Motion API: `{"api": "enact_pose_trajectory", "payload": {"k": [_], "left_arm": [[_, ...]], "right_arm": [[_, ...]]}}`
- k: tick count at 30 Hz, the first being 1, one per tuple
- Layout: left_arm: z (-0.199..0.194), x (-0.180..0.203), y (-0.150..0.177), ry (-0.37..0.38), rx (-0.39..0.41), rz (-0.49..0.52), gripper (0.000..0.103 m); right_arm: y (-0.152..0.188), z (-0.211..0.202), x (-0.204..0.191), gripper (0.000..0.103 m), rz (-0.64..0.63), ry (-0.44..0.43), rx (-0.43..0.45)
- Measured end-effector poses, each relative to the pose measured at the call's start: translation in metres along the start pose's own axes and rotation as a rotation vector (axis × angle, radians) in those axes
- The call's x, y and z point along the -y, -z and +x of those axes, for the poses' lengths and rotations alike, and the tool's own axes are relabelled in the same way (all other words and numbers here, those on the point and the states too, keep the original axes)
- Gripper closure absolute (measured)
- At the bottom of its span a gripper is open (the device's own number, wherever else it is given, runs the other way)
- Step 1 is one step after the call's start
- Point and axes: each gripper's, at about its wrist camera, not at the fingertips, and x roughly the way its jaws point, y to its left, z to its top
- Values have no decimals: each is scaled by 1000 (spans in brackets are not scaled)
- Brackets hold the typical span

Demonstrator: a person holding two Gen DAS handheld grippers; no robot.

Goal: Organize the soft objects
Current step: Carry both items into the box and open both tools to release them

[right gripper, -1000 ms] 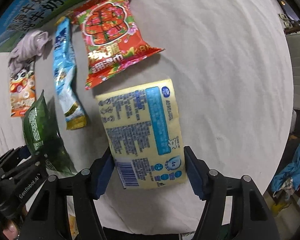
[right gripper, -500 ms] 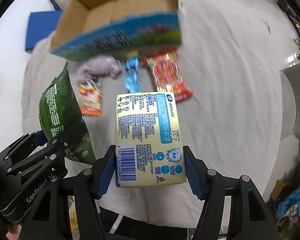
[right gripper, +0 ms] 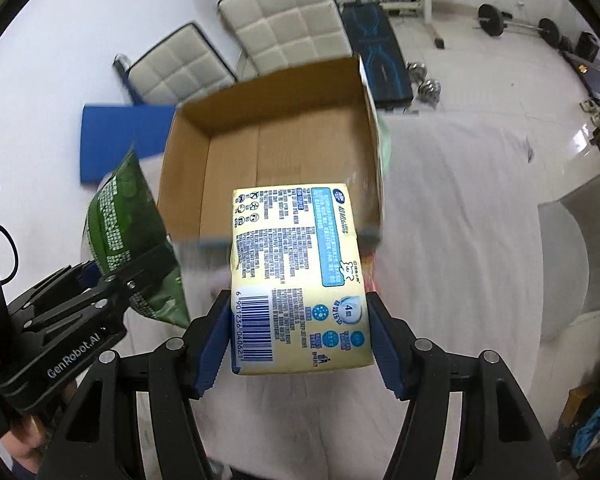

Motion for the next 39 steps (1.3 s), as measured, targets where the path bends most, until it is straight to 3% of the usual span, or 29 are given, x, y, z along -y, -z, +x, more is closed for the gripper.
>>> {"api": "enact_pose_trajectory", "payload": {"k": [8, 17, 24, 32, 35, 36, 39], "left_arm": [[72, -42, -86, 69, -115, -62, 64], [171, -52, -141, 116, -284, -77, 64], [212, -58, -155, 118, -345, -45, 64], [232, -59, -155, 159, -386, -44, 63], [238, -59, -155, 136, -422, -39, 62], [237, -59, -156, 125, -425, -42, 60], [228, -60, -156, 120, -420, -68, 46]], "right_arm": [[-87, 34, -11, 37, 21, 67, 63], [-170, 136, -13, 37, 13, 140, 13], [-196, 190, -10, 36, -9, 170, 16], [-206, 212, -16, 36, -47, 213, 6], [-207, 219, -19, 36, -70, 231, -14], [-206, 220, -19, 35, -72, 234, -28], [-208, 221, -24, 12, -102, 238, -43]]}}
